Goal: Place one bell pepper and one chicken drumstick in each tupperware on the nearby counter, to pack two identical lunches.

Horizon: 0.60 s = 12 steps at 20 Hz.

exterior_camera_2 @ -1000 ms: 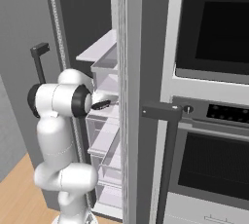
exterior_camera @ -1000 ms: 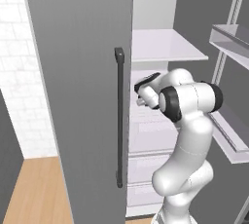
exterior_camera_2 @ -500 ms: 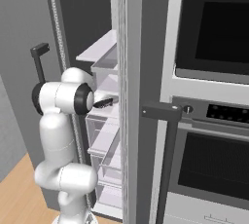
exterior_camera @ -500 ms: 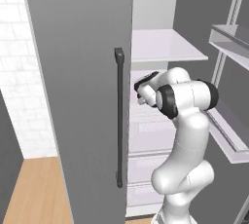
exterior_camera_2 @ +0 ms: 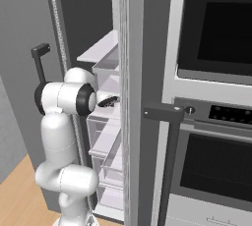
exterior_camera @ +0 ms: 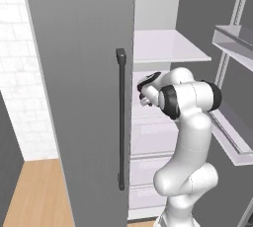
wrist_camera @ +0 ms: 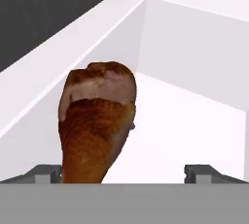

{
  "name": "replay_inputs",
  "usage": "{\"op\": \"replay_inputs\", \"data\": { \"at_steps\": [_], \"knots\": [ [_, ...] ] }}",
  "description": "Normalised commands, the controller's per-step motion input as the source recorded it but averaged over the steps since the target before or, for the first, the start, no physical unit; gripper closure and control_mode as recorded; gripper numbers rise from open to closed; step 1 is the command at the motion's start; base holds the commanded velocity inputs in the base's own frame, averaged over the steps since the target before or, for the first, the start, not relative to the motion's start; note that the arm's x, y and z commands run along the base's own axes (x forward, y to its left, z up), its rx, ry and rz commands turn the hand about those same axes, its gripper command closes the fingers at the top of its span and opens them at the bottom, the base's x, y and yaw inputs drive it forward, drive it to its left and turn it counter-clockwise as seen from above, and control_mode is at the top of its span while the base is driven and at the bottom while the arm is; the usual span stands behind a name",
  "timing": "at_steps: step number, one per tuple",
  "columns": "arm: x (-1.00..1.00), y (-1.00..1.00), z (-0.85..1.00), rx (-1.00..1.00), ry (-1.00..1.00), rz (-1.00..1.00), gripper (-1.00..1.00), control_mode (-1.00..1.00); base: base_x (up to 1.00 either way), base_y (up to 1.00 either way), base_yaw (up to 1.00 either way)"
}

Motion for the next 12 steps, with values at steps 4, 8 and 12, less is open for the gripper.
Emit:
{"op": "replay_inputs", "data": {
  "at_steps": [4, 8, 12],
  "knots": [
    [0.00, 0.12, -0.74, -0.01, 0.03, 0.00, 1.00, -1.00, 0.00, 0.00, 0.00],
    [-0.08, 0.30, -0.84, -0.02, 0.02, 0.00, 1.00, -1.00, 0.00, 0.00, 0.00],
    [-0.61, 0.28, -0.59, 0.00, 0.00, 0.00, 1.00, -1.00, 0.00, 0.00, 0.00]
  ]
}}
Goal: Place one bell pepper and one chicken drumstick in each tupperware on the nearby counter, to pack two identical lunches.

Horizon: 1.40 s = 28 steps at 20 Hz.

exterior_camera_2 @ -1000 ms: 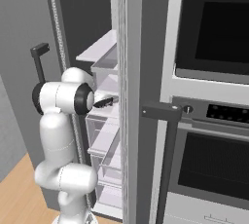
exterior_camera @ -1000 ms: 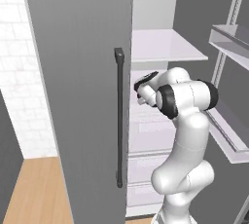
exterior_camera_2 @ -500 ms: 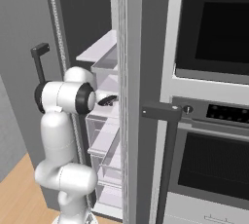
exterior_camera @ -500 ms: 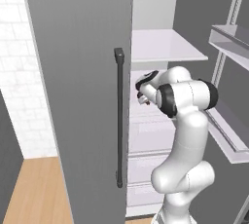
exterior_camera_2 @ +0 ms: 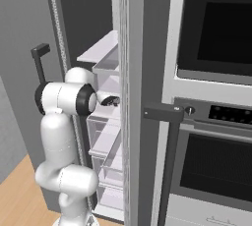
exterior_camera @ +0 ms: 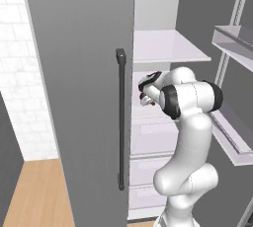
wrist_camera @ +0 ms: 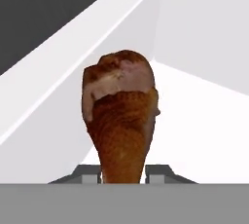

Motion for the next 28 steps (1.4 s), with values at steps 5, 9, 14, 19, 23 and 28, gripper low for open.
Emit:
{"op": "replay_inputs", "data": {
  "at_steps": [5, 9, 14, 19, 23, 28],
  "knots": [
    [-1.00, 0.11, -0.19, 0.00, 0.00, 0.00, 1.00, -1.00, 0.00, 0.00, 0.00],
    [-1.00, 0.00, 0.14, 0.00, -0.07, 0.00, 1.00, -1.00, 0.00, 0.00, 0.00],
    [-1.00, 0.00, 0.55, 0.01, -0.04, 0.00, 1.00, -1.00, 0.00, 0.00, 0.00],
    [-1.00, 0.00, 0.85, 0.00, 0.00, 0.00, 1.00, -1.00, 0.00, 0.00, 0.00],
    [-1.00, 0.01, 1.00, 0.00, 0.00, 0.00, 1.00, -1.00, 0.00, 0.00, 0.00],
    [-1.00, 0.10, 0.93, 0.00, 0.06, -0.01, 1.00, -1.00, 0.00, 0.00, 0.00]
  ]
}}
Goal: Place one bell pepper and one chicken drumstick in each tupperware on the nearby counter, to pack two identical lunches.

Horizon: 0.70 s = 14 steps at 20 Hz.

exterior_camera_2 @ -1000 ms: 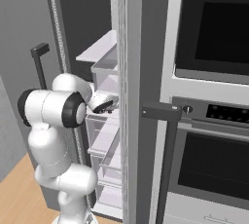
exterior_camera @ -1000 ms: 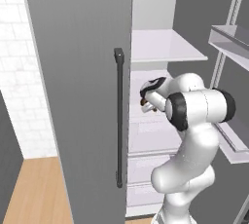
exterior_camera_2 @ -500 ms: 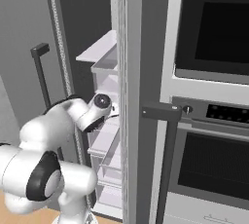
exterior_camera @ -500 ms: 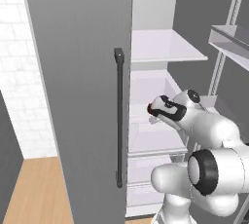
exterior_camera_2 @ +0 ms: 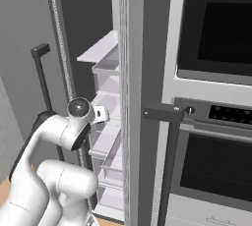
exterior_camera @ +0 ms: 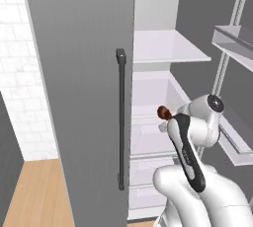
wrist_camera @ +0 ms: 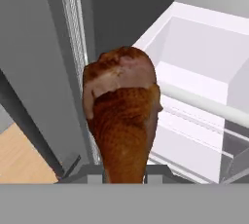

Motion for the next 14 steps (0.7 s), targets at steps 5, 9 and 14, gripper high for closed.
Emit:
{"op": "replay_inputs", "data": {
  "at_steps": [5, 9, 14],
  "knots": [
    [-1.00, 0.11, 0.91, 0.00, 0.03, 0.00, 1.00, -1.00, 0.00, 0.00, 0.00],
    [-1.00, 0.02, 0.80, 0.00, 0.02, 0.00, 1.00, -1.00, 0.00, 0.00, 0.00],
    [-1.00, 0.02, -0.09, -0.02, -0.02, -0.06, 1.00, -1.00, 0.00, 0.00, 0.00]
  ]
}}
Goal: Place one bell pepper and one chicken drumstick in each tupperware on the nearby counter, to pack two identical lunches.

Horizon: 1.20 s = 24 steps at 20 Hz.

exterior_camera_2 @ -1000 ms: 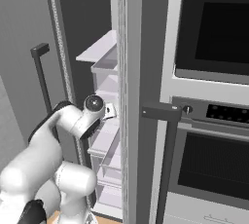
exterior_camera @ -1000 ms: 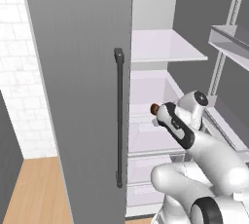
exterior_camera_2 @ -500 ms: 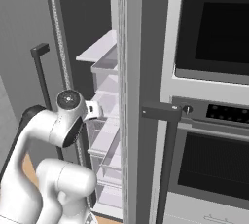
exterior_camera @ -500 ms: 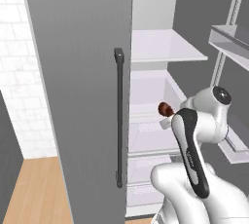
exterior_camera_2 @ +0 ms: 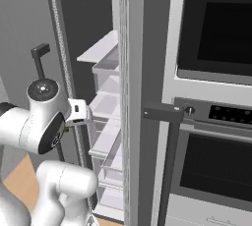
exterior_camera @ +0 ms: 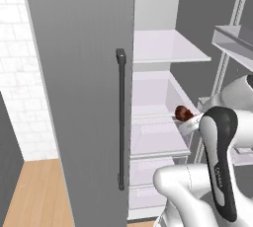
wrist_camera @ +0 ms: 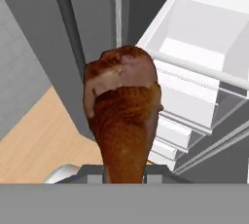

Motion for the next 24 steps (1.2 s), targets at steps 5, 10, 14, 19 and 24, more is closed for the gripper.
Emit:
{"op": "replay_inputs", "data": {
  "at_steps": [5, 10, 14, 19, 24],
  "knots": [
    [-0.99, 0.05, -0.03, -0.02, -0.02, -0.06, 1.00, -1.00, 0.00, 0.00, 0.00],
    [-0.38, 0.01, -0.04, 0.00, 0.00, -0.01, 1.00, 1.00, -0.60, 0.00, -0.03],
    [0.00, 0.00, 0.00, 0.00, 0.00, 0.00, 1.00, 1.00, -1.00, -0.02, -0.10],
    [0.00, 0.00, 0.00, 0.00, 0.00, 0.00, 1.00, 1.00, -0.81, -0.62, -0.22],
    [0.00, 0.00, 0.00, 0.00, 0.00, 0.00, 1.00, 1.00, -0.51, -0.98, -0.24]
  ]
}}
